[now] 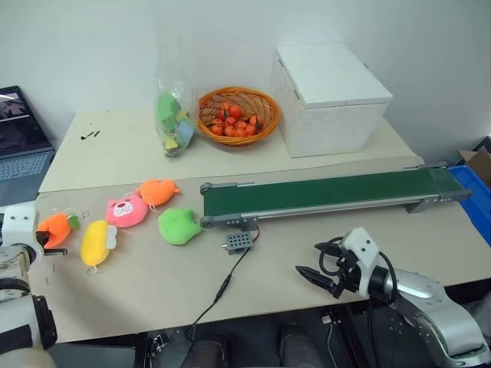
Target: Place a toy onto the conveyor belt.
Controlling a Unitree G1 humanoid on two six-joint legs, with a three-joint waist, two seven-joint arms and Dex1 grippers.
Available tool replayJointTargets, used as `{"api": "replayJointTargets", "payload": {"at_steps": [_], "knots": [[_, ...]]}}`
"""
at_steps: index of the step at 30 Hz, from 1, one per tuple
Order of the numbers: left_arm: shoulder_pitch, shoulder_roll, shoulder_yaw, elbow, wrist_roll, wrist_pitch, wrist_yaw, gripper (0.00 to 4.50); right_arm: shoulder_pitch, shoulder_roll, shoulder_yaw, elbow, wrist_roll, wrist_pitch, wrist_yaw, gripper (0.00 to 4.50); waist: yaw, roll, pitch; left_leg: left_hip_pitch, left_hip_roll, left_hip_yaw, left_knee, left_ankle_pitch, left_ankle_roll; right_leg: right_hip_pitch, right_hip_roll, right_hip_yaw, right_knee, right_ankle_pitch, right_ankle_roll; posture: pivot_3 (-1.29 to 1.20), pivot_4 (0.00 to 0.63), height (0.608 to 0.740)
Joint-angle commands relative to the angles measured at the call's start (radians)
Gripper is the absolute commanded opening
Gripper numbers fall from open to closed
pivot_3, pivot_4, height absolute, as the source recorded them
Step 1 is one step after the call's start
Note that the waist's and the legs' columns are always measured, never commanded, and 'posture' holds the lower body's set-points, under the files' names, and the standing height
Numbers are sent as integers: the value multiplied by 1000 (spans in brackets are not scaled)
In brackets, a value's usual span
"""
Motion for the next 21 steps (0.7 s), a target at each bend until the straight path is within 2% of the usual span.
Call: {"api": "replayJointTargets", "payload": {"at_steps": [1,4,7,14,21], "knots": [[14,4,16,-5,-14,-10,15,24,-13,4,-21,-25,11,-6,-5,4500,0,0,0,0,0,0,0,0,0,0,0,0,0,0,0,0,150,740],[16,6,26,-7,-19,-27,-1,691,-19,4,-16,-22,9,-6,-3,4500,0,0,0,0,0,0,0,0,0,0,0,0,0,0,0,0,150,740],[6,18,24,-10,-19,-42,-21,1618,-22,5,-13,-19,8,-6,-3,4500,1,0,0,0,0,0,0,0,0,0,0,0,0,0,0,0,150,740],[-89,71,-42,-16,38,-40,-104,4378,-41,16,9,-2,0,-11,-2,4500,5,-1,0,0,0,0,1,0,0,1,0,0,0,0,0,0,150,740],[-143,108,-128,-1,115,20,-145,4453,-46,27,1,6,-4,-19,-8,4500,-4,-1,0,0,0,0,1,0,1,0,0,0,2,0,0,0,150,740]]}}
